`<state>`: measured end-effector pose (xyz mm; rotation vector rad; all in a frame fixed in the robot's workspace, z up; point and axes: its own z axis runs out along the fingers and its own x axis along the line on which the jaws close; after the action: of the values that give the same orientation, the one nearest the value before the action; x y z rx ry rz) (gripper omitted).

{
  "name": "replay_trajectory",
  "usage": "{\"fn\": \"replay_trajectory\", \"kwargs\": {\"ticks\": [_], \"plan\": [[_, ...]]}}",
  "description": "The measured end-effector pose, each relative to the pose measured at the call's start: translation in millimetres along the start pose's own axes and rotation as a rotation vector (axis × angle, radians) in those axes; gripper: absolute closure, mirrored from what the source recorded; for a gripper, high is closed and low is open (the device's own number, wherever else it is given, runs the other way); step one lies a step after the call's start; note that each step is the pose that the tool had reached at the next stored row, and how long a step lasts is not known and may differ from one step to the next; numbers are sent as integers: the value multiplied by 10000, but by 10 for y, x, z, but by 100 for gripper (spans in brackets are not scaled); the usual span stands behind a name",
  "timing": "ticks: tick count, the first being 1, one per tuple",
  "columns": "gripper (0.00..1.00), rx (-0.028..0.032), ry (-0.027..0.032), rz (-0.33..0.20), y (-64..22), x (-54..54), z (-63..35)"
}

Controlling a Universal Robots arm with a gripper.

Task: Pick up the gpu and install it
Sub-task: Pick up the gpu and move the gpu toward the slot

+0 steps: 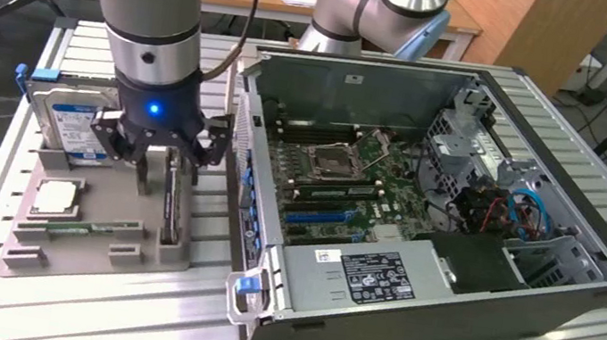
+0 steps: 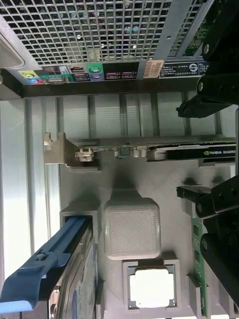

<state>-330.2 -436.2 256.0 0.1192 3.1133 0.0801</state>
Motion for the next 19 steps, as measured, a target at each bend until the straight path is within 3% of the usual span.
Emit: {"fn": "replay_trajectory", "kwargs": {"ticks": [6,15,19], "plan": [[34,-1,-1,0,-3,1,55],[34,-1,0,0,-3,1,58],[42,0,0,0,-3,1,58]]}}
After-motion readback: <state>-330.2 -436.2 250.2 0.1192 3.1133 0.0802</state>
